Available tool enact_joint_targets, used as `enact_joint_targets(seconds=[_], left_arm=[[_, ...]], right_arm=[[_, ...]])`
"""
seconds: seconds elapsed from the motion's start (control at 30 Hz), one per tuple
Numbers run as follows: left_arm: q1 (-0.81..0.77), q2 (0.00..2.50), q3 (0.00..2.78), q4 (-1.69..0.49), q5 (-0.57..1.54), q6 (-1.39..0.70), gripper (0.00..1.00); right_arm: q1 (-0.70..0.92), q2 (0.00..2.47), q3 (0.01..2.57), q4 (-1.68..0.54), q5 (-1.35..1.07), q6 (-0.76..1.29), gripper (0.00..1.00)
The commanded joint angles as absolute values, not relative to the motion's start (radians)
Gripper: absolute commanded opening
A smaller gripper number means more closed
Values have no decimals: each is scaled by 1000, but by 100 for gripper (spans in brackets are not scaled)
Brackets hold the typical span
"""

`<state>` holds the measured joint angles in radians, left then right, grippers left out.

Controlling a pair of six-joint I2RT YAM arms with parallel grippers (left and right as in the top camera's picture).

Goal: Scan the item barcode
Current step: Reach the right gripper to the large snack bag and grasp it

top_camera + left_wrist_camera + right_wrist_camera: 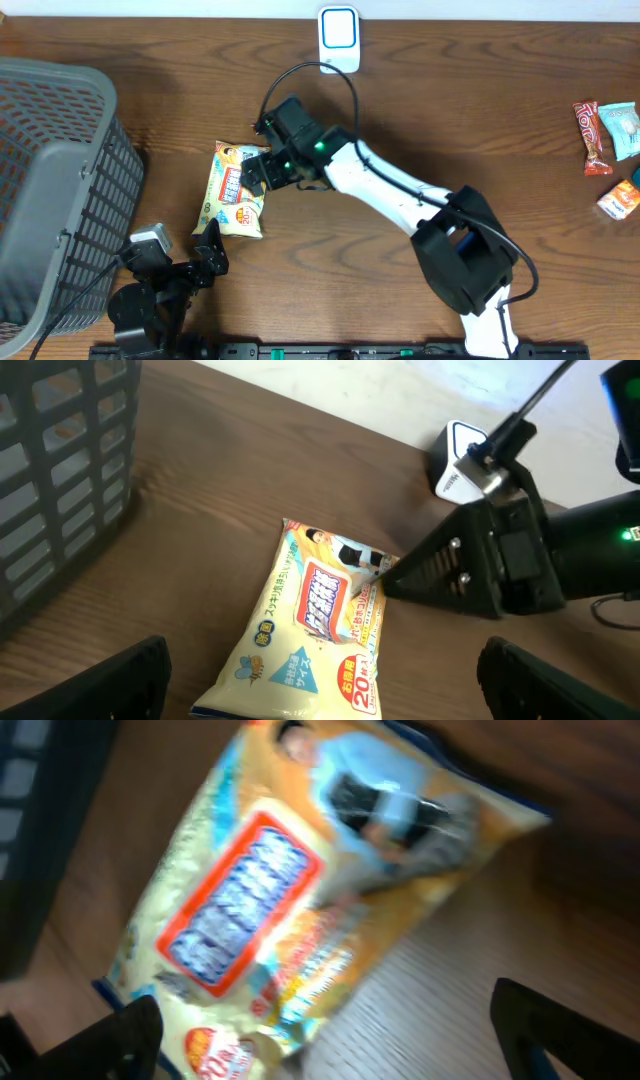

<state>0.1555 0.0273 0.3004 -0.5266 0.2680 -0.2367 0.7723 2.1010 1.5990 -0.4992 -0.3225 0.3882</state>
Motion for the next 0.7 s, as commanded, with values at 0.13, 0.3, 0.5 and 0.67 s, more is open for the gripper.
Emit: enact_joint_targets(seconds=[0.13, 0.3, 0.5, 0.67], left_arm=[[158, 23, 298, -524, 280, -242, 98], [158, 23, 298, -524, 280, -242, 98], [158, 23, 298, -524, 280, -242, 98], [158, 23, 298, -524, 280, -242, 98]], right_arm=[[770, 2115, 1600, -428, -317, 530, 99], [769, 2174, 1601, -349, -333, 635, 99], [770, 2226, 1601, -248, -382, 729, 100], [770, 2267, 1601, -199, -417, 756, 99]])
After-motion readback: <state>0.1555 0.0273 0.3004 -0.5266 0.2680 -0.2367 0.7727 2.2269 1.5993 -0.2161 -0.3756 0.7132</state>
